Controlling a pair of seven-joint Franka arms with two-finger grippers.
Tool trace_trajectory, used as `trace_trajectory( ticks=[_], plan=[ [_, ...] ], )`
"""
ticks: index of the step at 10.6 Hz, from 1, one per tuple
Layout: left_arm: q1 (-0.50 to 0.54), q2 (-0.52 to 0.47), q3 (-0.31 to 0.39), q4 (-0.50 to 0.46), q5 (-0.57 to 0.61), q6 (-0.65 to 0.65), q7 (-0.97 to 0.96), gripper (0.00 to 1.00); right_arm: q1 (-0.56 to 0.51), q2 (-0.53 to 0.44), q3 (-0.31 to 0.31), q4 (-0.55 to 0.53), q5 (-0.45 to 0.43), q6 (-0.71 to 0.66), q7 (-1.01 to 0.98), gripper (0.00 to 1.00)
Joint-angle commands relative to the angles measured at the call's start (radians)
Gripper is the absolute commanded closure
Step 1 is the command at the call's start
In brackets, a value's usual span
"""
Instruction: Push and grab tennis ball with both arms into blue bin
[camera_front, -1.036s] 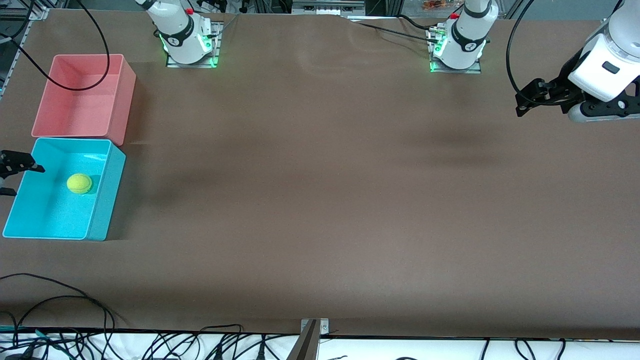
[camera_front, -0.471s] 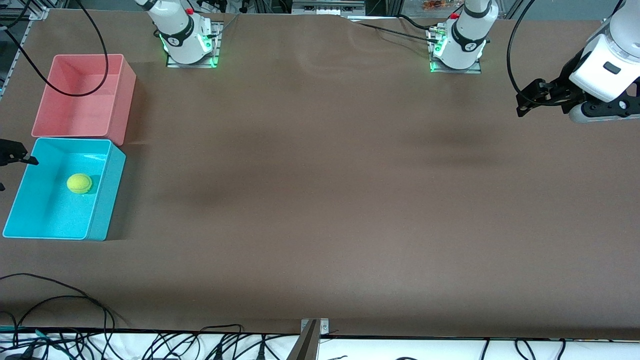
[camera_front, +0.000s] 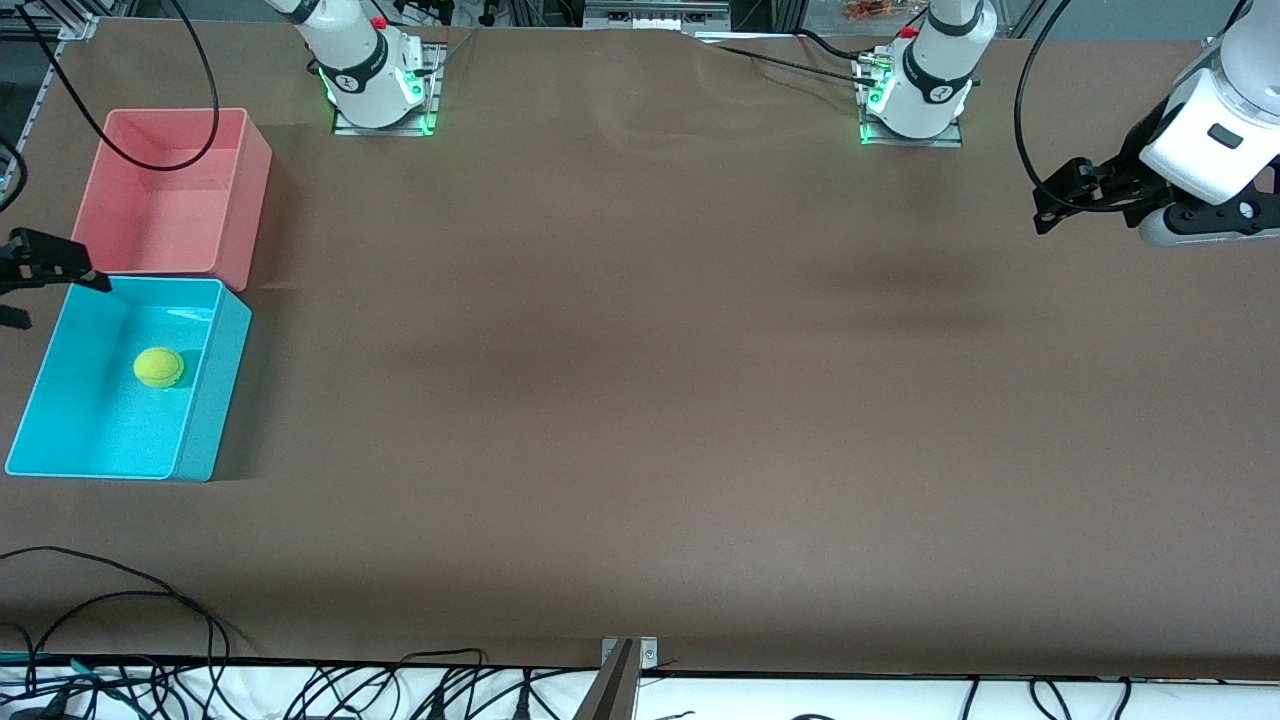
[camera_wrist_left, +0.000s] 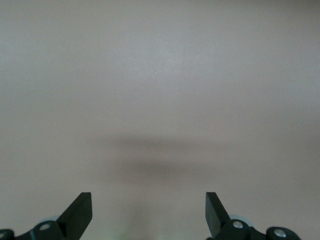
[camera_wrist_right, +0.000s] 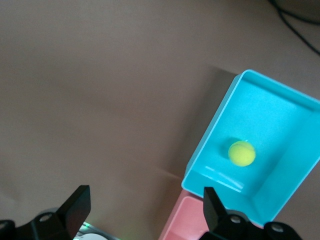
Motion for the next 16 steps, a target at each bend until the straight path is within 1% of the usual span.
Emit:
trace_trajectory(
  ticks=[1,2,4,7,9,10,11,13,14,16],
  plan=[
    [0.005,0.012,0.001,0.026,0.019,-0.018,0.001,0.0,0.092,-0.138,-0.022,-0.188,-0.039,0.051,0.236,0.0],
    [0.01,0.012,0.002,0.025,0.019,-0.018,0.001,0.0,0.125,-0.17,-0.022,-0.234,-0.056,0.064,0.304,0.0],
    [0.011,0.012,0.002,0.026,0.013,-0.018,0.001,0.0,0.158,-0.194,-0.022,-0.298,-0.059,0.132,0.352,0.0],
    [0.018,0.012,0.005,0.028,0.005,-0.018,0.001,0.0,0.163,-0.284,-0.01,-0.452,-0.078,0.244,0.358,0.0],
    [0.028,0.012,0.007,0.028,-0.016,-0.018,0.0,0.0,0.154,-0.356,0.054,-0.522,-0.124,0.257,0.38,0.0],
    [0.054,0.012,0.005,0.028,-0.045,-0.018,0.001,0.0,0.14,-0.384,0.074,-0.542,-0.127,0.255,0.413,0.0],
    [0.057,0.013,0.005,0.028,-0.05,-0.018,0.001,0.0,0.09,-0.39,0.122,-0.544,-0.127,0.243,0.415,0.0],
    [0.056,0.018,0.004,0.029,-0.041,-0.018,0.001,0.0,-0.094,-0.384,0.287,-0.541,-0.125,0.239,0.401,0.0],
    [0.054,0.018,0.004,0.029,-0.041,-0.018,0.001,0.0,-0.132,-0.382,0.312,-0.54,-0.124,0.239,0.401,0.0],
    [0.054,0.018,0.004,0.029,-0.04,-0.018,0.001,0.0,-0.148,-0.361,0.312,-0.533,-0.122,0.239,0.395,0.0]
  ],
)
